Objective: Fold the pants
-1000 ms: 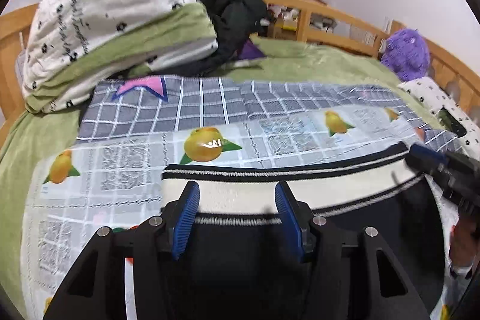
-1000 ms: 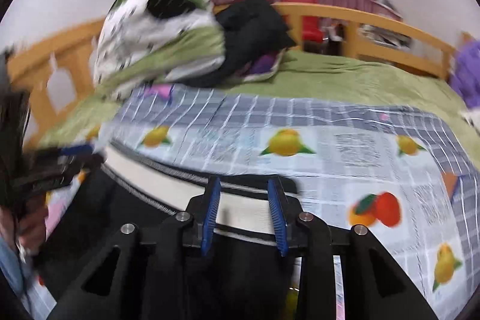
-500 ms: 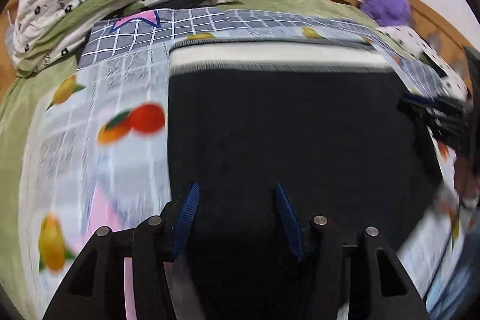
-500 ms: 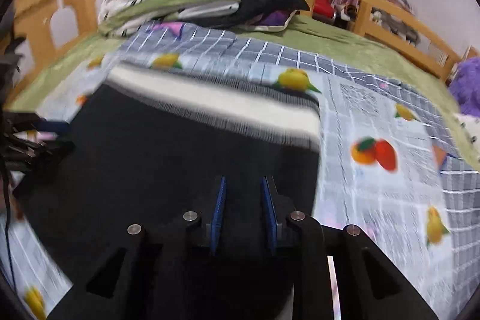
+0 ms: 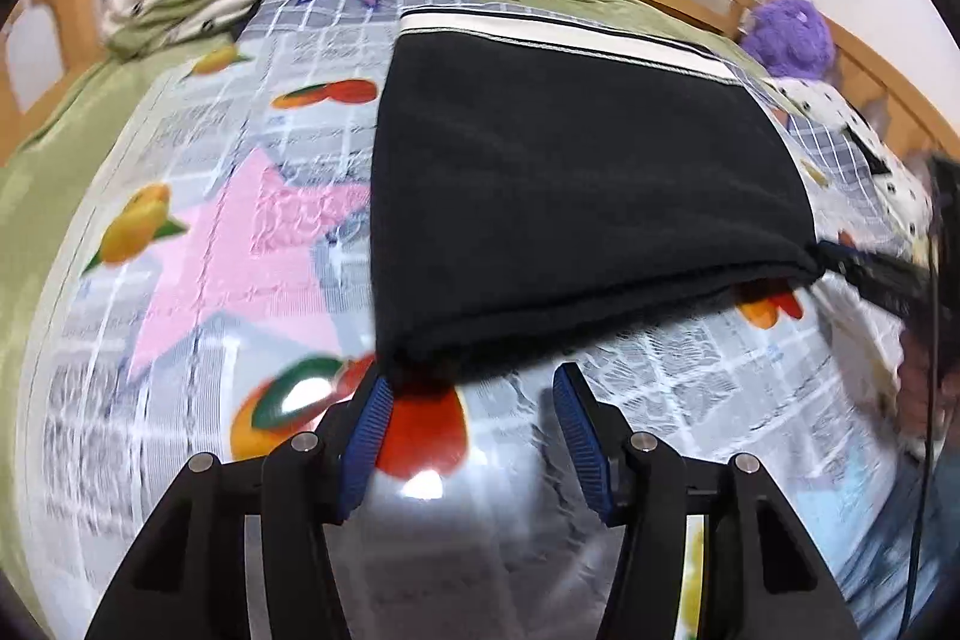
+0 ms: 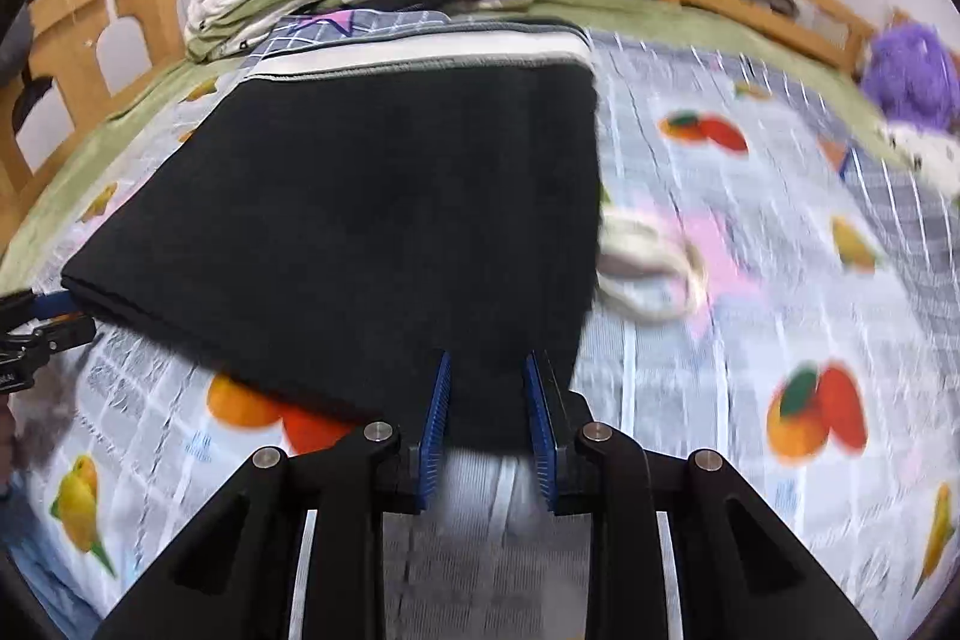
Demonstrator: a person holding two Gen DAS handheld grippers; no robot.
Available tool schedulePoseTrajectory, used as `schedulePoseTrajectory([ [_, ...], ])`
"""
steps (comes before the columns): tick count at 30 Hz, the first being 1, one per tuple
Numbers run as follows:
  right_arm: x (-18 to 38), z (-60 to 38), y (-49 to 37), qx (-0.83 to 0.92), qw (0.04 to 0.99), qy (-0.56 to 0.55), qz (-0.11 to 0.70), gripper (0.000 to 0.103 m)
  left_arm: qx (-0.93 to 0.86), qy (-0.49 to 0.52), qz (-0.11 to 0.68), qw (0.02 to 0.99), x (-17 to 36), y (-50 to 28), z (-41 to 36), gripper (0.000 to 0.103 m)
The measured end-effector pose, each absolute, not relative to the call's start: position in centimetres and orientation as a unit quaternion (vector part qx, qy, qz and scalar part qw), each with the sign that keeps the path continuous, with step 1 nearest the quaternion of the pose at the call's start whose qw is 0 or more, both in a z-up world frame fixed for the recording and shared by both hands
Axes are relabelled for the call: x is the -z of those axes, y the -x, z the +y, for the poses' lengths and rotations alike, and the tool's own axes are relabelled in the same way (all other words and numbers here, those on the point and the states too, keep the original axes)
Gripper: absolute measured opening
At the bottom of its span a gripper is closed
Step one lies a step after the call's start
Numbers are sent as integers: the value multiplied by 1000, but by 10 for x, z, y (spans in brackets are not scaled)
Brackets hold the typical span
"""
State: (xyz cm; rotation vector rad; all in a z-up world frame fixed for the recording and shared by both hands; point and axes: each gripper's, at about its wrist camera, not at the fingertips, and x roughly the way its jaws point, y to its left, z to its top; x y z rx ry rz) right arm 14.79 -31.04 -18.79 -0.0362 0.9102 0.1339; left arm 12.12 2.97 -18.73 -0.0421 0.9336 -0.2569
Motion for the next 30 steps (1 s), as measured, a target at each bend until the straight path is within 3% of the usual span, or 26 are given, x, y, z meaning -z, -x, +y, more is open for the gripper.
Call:
schedulePoseTrajectory([
  [4,169,-321,-120,-60,897,-22,437,26,115,22,427,897,156,-98,26,52],
  [11,117,-312,-81,-36,902,-21,429,38,90,31,388,917,96,-63,2,53],
  [19,47,-299,-22,-20,925,-8,380,43,57,-1,325,944,41,-8,-30,80],
  [21,42,-297,-7,-14,928,-6,372,54,48,3,315,948,34,0,-32,81],
  [23,41,-296,10,-6,937,-6,349,82,52,19,312,948,33,6,-31,81],
  [30,51,-289,25,5,936,27,350,91,51,27,335,941,51,16,-27,81],
])
